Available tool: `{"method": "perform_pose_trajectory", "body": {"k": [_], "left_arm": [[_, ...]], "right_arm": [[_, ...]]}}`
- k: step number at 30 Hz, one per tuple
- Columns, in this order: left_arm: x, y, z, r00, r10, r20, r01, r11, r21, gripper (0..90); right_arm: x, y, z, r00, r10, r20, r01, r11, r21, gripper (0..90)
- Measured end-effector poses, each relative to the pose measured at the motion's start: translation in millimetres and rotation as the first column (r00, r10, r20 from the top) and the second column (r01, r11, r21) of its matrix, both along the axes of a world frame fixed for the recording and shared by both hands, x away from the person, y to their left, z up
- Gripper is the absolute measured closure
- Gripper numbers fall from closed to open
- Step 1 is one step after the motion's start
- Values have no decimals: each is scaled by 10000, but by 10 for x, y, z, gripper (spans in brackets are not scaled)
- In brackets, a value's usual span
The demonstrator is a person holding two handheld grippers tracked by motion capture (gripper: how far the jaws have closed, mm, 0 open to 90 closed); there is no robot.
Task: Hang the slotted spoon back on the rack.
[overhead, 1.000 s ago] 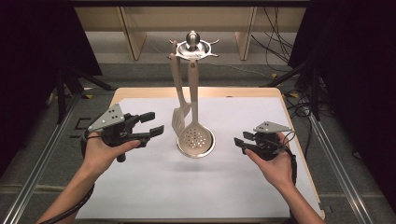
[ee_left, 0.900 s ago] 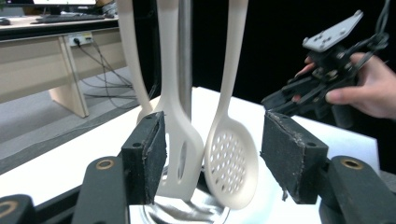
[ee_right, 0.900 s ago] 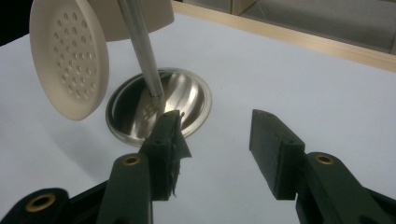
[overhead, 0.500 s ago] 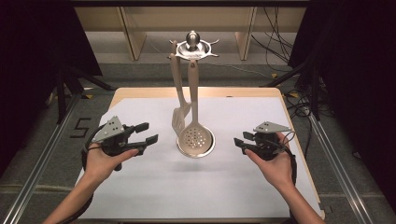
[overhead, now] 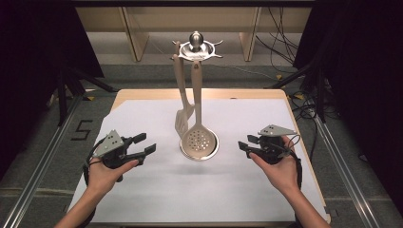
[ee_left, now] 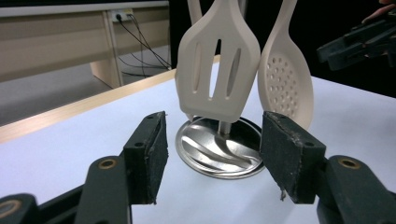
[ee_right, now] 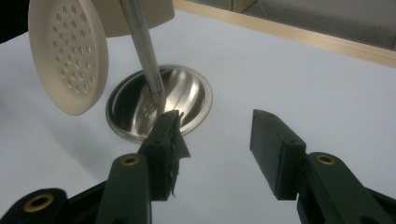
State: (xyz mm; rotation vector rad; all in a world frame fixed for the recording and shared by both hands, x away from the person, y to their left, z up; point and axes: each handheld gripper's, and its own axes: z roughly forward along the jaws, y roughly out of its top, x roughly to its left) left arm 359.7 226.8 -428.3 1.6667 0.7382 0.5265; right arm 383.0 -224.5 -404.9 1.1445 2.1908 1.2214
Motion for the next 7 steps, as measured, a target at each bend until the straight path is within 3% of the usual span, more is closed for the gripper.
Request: {"method": "perform_pose_trajectory", "body": {"k": [1, 4, 5, 7], "left_arm": [[-18, 9, -31, 9999, 137, -20, -137, 9999, -2, 415], [-15, 28, -97, 9996, 290, -53, -292, 9993, -248, 421], [-18, 36, -101, 9988, 475, -106, -478, 9985, -274, 424], [-3, 54, -114, 9980, 637, -26, -637, 9977, -245, 427]], "right_arm": [[-6, -6, -8, 10000, 13, 22, -12, 10000, -45, 534], [-34, 7, -37, 9995, -101, -287, 113, 9991, 409, 531], [-24, -2, -58, 9999, -66, -151, 72, 9992, 403, 531], [-35, -31, -72, 9989, -199, -423, 219, 9986, 488, 529]]}}
